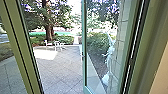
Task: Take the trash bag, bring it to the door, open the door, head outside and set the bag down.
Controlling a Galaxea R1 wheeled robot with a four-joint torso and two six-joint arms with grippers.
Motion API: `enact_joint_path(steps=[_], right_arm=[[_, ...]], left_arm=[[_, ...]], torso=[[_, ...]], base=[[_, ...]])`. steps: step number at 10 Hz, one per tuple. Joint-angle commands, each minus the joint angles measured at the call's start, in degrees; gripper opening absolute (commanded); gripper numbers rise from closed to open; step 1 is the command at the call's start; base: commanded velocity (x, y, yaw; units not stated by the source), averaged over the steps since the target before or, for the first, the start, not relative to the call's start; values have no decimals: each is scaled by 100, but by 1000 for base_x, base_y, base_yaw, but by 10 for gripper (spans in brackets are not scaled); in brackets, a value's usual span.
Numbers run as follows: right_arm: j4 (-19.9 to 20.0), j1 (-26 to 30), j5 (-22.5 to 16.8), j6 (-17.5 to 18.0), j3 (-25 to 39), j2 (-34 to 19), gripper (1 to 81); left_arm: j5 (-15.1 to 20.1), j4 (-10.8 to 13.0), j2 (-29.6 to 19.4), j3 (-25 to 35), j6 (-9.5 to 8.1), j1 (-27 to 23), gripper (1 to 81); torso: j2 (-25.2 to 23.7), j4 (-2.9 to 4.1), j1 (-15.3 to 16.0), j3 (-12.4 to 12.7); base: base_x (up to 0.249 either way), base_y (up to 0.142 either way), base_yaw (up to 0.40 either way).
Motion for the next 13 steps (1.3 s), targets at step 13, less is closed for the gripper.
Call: enact_joint_path(steps=[13], right_arm=[[22, 277, -302, -17, 28, 65, 811]], left_arm=[[320, 34, 28, 6, 29, -276, 10]], torso=[[0, 0, -2, 0]], base=[[0, -38, 0]])
